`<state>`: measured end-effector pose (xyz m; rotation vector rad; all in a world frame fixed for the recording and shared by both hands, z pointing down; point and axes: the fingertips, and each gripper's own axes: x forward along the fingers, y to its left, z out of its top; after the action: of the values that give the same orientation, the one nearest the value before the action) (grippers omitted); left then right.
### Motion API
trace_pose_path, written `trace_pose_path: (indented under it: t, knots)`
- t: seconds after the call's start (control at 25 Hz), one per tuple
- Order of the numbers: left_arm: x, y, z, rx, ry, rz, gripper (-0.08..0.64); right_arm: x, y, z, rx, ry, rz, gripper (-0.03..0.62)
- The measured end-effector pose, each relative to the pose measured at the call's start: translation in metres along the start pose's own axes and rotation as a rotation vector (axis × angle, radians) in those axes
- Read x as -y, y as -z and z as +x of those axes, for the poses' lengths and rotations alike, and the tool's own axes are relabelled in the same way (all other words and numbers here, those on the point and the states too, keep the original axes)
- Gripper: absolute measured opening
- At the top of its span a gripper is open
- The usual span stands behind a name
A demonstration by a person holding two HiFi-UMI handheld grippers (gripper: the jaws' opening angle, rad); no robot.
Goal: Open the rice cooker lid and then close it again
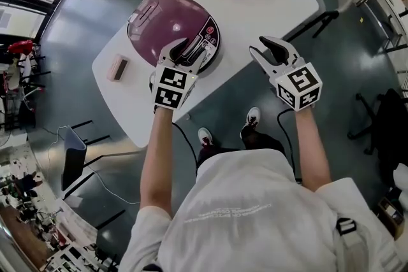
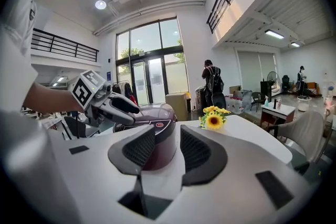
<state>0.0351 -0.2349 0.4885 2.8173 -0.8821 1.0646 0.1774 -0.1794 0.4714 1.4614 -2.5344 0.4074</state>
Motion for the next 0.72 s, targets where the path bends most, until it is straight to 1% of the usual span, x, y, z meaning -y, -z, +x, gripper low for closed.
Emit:
trace_pose_path:
  t: [0.24, 0.48, 0.72]
  knots:
    - [0.003, 0.004, 0.016, -0.055, -0.023, 0.065, 0.198, 0.006, 0.008, 0.000, -0.017, -0.023, 0.018, 0.164]
    - [0.006, 0.013, 0.027, -0.100, -0.033, 0.080, 0.189, 0.011, 0.018, 0.000, -0.025, -0.031, 0.040, 0.164]
    - [0.005, 0.016, 0.030, -0.109, -0.054, 0.079, 0.189, 0.014, 0.026, -0.002, -0.031, -0.025, 0.060, 0.164]
